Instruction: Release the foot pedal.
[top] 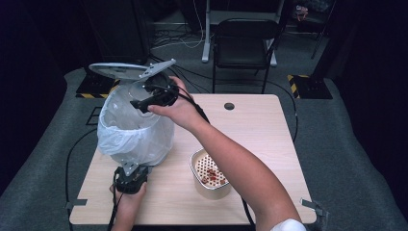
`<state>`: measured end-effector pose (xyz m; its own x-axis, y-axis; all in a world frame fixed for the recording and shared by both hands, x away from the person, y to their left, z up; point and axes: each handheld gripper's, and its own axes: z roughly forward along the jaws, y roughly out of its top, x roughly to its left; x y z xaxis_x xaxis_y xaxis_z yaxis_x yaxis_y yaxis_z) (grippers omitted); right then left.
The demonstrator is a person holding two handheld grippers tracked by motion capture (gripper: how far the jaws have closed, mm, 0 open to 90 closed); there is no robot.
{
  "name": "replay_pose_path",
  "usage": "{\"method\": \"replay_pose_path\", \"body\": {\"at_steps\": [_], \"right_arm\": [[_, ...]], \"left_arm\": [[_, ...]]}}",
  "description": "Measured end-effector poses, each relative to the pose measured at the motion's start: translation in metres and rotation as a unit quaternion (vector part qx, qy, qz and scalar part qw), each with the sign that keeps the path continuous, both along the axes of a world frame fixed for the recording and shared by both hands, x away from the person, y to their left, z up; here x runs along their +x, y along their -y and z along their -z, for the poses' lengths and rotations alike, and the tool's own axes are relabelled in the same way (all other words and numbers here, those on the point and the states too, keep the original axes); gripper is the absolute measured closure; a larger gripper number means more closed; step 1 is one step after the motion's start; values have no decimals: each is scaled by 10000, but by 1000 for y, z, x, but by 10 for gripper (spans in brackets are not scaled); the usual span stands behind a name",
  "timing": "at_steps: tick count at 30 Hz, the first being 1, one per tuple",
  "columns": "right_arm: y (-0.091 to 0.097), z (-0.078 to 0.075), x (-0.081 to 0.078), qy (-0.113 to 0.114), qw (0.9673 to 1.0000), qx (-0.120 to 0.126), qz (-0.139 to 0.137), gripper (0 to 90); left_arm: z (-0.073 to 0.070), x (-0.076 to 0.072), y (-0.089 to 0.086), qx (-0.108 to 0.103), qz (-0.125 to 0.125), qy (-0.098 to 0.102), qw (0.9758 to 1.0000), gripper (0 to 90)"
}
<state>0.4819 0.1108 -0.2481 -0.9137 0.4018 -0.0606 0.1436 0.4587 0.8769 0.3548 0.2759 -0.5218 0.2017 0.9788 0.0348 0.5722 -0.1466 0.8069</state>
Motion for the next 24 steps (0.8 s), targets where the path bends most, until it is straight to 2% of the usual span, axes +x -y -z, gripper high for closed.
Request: {"method": "replay_pose_path", "body": {"at_steps": [1, 3, 5, 7, 8, 10, 11, 14, 18, 20, 21, 22, 24], "right_arm": [[-3, 2, 1, -6, 10000, -34, 29, 306], [-9, 6, 2, -68, 9999, -66, 71, 289], [-15, 11, 4, -122, 9998, -53, 127, 243], [-21, 17, 5, -305, 9993, -22, 197, 62], [-25, 21, 5, -383, 9988, 7, 291, 2], [-27, 25, 3, -403, 9985, 56, 372, 0], [-27, 27, 2, -442, 9982, 117, 389, 0], [-22, 31, 0, -446, 9983, 92, 377, 0], [-1, 31, -9, -407, 9982, 176, 403, 26], [15, 32, -16, -364, 9987, 114, 347, 60], [24, 33, -20, -335, 9989, 82, 331, 78], [34, 34, -23, -346, 9988, 64, 339, 99], [59, 36, -29, -393, 9982, 108, 441, 136]], "left_arm": [[1, 0, 0, 0, -19, 45, 10000, 638], [0, 0, 0, 4, 1, 8, 10000, 638], [2, 1, 1, 10, -84, 143, 9999, 637], [2, 1, 1, 3, -78, 138, 9999, 637], [0, 0, 0, 0, -10, 34, 10000, 638], [1, 1, 1, 3, -44, 95, 9999, 638], [0, 0, 0, -1, -13, 34, 10000, 637], [1, 0, 1, -61, -20, 37, 10000, 637], [0, 1, 0, -92, -2, -1, 10000, 637], [0, 1, 0, -90, 2, -8, 10000, 638], [1, 1, 2, -238, -36, -10, 9997, 638], [1, 0, 1, -175, -16, -35, 9998, 638], [0, 1, 1, -199, -2, -79, 9998, 638]]}}
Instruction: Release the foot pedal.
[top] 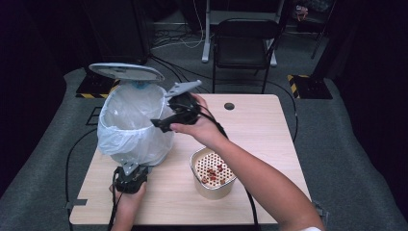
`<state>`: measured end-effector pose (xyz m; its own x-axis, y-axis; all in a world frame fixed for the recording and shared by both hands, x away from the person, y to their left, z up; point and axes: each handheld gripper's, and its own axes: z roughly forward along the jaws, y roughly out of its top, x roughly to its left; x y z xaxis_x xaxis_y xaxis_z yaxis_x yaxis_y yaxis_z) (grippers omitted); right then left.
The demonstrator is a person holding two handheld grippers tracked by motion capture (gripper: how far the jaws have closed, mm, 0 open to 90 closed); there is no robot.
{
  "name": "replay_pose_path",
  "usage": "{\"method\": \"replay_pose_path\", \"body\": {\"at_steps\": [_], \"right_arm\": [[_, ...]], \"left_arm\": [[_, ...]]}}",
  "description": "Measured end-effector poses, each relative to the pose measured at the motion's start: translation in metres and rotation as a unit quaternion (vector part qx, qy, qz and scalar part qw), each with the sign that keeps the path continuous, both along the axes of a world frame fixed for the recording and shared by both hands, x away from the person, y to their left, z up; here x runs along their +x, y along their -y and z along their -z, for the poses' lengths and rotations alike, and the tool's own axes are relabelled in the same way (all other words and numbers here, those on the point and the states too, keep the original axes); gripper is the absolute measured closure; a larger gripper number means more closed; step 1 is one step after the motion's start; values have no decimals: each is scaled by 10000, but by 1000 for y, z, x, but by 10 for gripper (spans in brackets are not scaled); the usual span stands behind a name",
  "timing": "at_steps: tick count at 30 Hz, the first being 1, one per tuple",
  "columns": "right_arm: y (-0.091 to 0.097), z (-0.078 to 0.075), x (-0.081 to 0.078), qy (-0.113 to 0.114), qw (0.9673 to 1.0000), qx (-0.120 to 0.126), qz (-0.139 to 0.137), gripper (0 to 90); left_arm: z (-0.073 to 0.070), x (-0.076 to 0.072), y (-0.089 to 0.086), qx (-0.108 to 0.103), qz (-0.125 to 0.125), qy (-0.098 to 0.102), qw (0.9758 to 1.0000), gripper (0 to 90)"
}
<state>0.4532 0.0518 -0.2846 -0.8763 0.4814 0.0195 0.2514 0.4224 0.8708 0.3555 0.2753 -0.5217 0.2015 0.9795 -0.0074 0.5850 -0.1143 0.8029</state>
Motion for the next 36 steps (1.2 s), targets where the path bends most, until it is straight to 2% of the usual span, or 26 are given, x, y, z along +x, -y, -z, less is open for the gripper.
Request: {"method": "replay_pose_path", "body": {"at_steps": [3, 4, 5, 6, 7, 8, 9, 12, 14, 17, 19, 20, 21, 22, 23, 25, 26, 27, 28, 31, 32, 33, 35, 36], "right_arm": [[32, 5, -2, 10, 9998, -29, 190, 139], [44, 7, -1, 29, 9994, -49, 333, 143], [55, 9, 1, 61, 9988, -121, 464, 143], [66, 10, 4, 121, 9982, -158, 569, 145], [76, 12, 5, 108, 9974, -147, 703, 147], [88, 13, 6, 104, 9962, -153, 851, 151], [95, 14, 6, 126, 9956, -142, 916, 157], [117, 18, 5, 248, 9936, -166, 1088, 171], [126, 21, 3, 204, 9924, -178, 1197, 173], [139, 26, 1, 277, 9915, -182, 1261, 183], [143, 28, -1, 295, 9911, -196, 1283, 190], [152, 34, -5, 300, 9908, -220, 1302, 200], [155, 36, -6, 309, 9904, -209, 1335, 202], [158, 38, -9, 247, 9898, -219, 1384, 201], [162, 41, -9, 337, 9897, -246, 1369, 201], [170, 46, -13, 307, 9879, -328, 1487, 210], [176, 50, -16, 366, 9856, -377, 1606, 222], [176, 50, -16, 366, 9856, -377, 1606, 222], [185, 55, -19, 390, 9821, -409, 1798, 225], [200, 63, -23, 374, 9786, -301, 2001, 225], [207, 67, -25, 346, 9765, -298, 2107, 225], [211, 71, -26, 360, 9760, -332, 2120, 225], [221, 81, -31, 276, 9728, -307, 2278, 225], [226, 86, -33, 268, 9716, -307, 2331, 225]], "left_arm": [[-1, 1, 0, 62, 27, -24, 10000, 637], [-3, 0, -1, 20, 60, -151, 9999, 636], [-4, 0, -2, 9, 88, -173, 9998, 631], [-7, 0, -2, 35, 26, -241, 9997, 586], [-10, 0, -1, -109, -53, -256, 9996, 503], [-12, -1, -2, -101, 17, -348, 9993, 496], [-15, -2, -1, -168, 45, -341, 9993, 496], [-28, -9, -3, 27, 160, -193, 9997, 472], [-33, -11, -5, 9, 241, -202, 9995, 466], [-37, -13, -8, -50, 364, -298, 9989, 456], [-38, -14, -9, -109, 385, -316, 9987, 450], [-37, -14, -11, -155, 408, -336, 9985, 445], [-37, -15, -14, -128, 446, -356, 9983, 441], [-36, -16, -15, -174, 470, -366, 9981, 438], [-36, -16, -16, -177, 514, -382, 9978, 437], [-36, -17, -18, -212, 539, -415, 9975, 429], [-35, -18, -19, -203, 552, -415, 9974, 425], [-35, -18, -19, -203, 552, -415, 9974, 421], [-34, -20, -22, -194, 566, -393, 9974, 417], [-31, -21, -26, -369, 570, -442, 9967, 408], [-31, -22, -28, -357, 569, -444, 9968, 406], [-30, -22, -29, -371, 578, -469, 9965, 404], [-28, -23, -31, -449, 534, -434, 9966, 394], [-27, -23, -32, -410, 517, -418, 9969, 389]]}}
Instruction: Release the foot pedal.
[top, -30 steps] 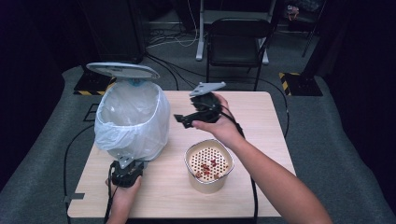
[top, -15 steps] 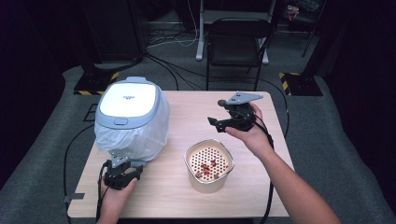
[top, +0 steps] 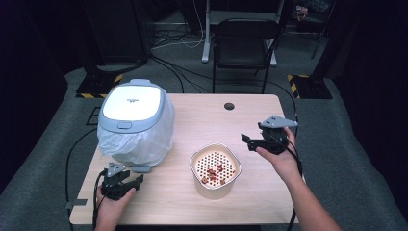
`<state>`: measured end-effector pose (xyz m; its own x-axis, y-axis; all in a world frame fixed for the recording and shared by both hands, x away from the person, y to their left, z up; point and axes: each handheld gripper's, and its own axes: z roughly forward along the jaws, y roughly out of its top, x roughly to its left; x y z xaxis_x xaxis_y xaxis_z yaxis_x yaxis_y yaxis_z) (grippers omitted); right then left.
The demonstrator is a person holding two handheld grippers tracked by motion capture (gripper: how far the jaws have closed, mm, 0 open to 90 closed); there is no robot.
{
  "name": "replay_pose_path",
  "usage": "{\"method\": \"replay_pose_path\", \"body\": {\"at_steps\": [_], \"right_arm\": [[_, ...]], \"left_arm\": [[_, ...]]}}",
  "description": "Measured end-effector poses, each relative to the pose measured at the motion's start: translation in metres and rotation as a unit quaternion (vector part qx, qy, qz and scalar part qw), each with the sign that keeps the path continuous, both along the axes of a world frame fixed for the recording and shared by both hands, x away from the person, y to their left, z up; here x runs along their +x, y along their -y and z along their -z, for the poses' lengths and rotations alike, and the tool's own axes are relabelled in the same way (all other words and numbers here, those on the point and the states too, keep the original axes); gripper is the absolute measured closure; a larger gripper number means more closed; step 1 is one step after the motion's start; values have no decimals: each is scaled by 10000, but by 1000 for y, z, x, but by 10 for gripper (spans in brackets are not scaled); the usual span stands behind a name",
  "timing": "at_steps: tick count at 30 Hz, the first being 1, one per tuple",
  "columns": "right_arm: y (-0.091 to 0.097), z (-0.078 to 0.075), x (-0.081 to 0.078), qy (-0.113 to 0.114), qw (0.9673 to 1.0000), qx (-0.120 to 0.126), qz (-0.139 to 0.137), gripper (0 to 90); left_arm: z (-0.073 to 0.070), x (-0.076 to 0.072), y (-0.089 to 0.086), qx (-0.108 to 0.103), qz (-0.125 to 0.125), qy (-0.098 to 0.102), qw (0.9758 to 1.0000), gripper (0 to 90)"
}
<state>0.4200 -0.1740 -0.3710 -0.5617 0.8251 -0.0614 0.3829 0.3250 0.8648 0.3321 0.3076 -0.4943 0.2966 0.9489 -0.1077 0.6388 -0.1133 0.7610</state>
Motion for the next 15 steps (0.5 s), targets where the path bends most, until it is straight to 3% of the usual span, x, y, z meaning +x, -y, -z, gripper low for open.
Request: {"method": "replay_pose_path", "body": {"at_steps": [2, 5, 7, 10, 13, 14, 15], "right_arm": [[8, 13, -4, -81, 9999, -28, 88, 225], [18, 34, -13, -161, 9995, -159, 239, 225], [24, 47, -18, -241, 9991, -101, 321, 225], [32, 66, -25, -382, 9984, -49, 419, 224], [37, 82, -29, -480, 9976, -149, 483, 220], [39, 91, -29, -559, 9967, -182, 563, 215], [40, 95, -29, -622, 9962, -184, 587, 209]], "left_arm": [[1, -1, -2, 0, 32, -20, 10000, 370], [3, -1, -4, 201, 88, 10, 9998, 356], [4, -1, -5, 297, 112, 7, 9995, 353], [4, 0, -6, 359, 136, 99, 9992, 339], [4, 0, -8, 443, 201, 103, 9988, 329], [7, 0, -10, 507, 195, 188, 9983, 329], [7, -1, -12, 541, 240, 71, 9982, 329]]}}
